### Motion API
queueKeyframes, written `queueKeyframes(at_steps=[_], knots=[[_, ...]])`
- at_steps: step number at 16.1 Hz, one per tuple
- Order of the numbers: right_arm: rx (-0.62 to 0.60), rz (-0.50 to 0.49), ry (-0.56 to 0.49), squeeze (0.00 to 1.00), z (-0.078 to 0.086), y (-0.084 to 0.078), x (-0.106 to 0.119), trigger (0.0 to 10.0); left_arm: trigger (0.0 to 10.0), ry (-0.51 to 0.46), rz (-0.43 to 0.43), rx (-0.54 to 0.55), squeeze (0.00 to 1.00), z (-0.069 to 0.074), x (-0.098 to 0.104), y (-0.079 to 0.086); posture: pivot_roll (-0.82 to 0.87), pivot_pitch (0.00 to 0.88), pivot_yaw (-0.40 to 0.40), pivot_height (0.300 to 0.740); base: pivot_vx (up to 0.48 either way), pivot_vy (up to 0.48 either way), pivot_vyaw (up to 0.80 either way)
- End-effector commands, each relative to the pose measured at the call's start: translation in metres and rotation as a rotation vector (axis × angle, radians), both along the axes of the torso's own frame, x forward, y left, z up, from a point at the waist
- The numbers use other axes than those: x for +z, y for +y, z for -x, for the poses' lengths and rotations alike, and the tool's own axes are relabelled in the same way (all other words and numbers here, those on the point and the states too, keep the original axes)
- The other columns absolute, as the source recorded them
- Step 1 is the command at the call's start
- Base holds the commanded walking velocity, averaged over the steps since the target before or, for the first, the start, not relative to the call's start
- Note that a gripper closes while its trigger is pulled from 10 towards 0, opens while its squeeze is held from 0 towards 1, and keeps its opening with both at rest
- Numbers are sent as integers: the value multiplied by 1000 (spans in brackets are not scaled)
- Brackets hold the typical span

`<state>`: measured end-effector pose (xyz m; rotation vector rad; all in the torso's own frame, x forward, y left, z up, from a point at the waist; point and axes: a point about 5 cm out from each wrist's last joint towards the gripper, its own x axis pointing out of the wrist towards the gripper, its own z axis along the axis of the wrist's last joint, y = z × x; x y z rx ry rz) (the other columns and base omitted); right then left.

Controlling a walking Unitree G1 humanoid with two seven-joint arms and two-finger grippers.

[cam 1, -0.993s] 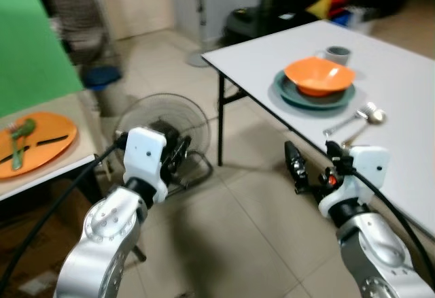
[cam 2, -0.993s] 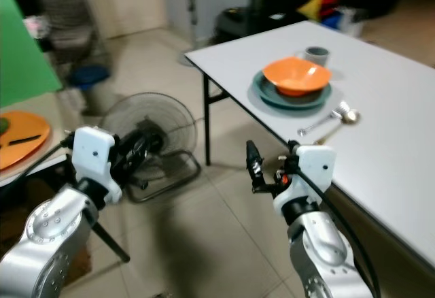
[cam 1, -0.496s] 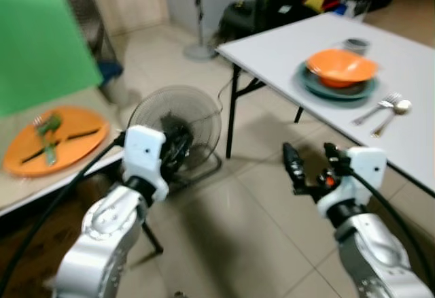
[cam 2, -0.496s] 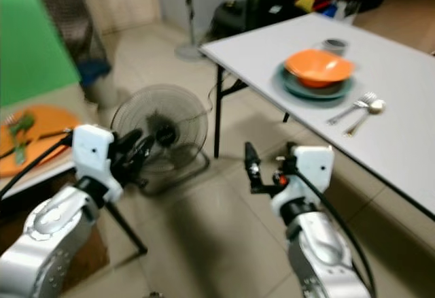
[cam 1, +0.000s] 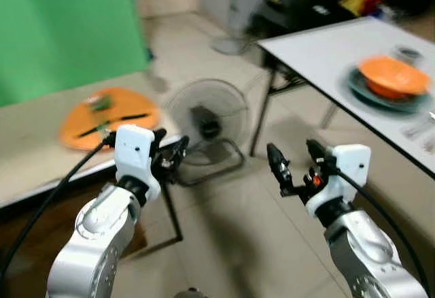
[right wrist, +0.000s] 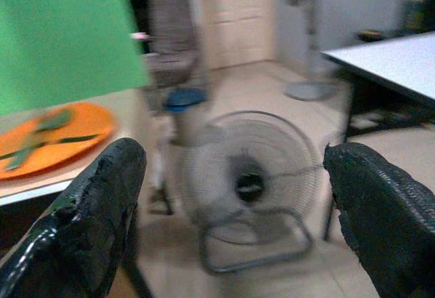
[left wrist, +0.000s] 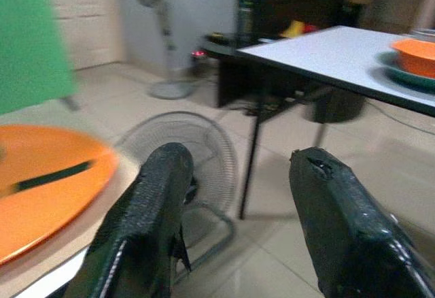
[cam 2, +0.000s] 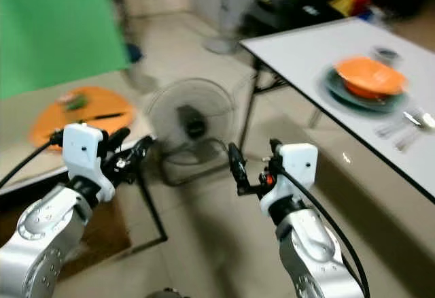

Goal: Setting the table

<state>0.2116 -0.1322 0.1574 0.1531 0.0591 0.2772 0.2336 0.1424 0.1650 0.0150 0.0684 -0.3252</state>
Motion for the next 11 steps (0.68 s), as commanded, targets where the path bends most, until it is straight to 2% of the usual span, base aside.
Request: queueKeyframes(at_steps=[1, 4, 11], knots=[[21, -7, 26, 1000, 1, 1, -4, 10000, 10000, -17, -5, 16, 1000, 1, 4, 1, 124, 0, 32, 740, 0, 0, 800], [61, -24, 32, 1000, 1, 3, -4, 10000, 10000, -58, -60, 0, 1000, 0, 7, 1, 127, 0, 33, 740, 0, 0, 800], [140, -26, 44, 1000, 3, 7, -5, 10000, 10000, -83, -68, -14, 1000, 0, 10, -1, 133, 0, 30, 740, 304, 0, 800]])
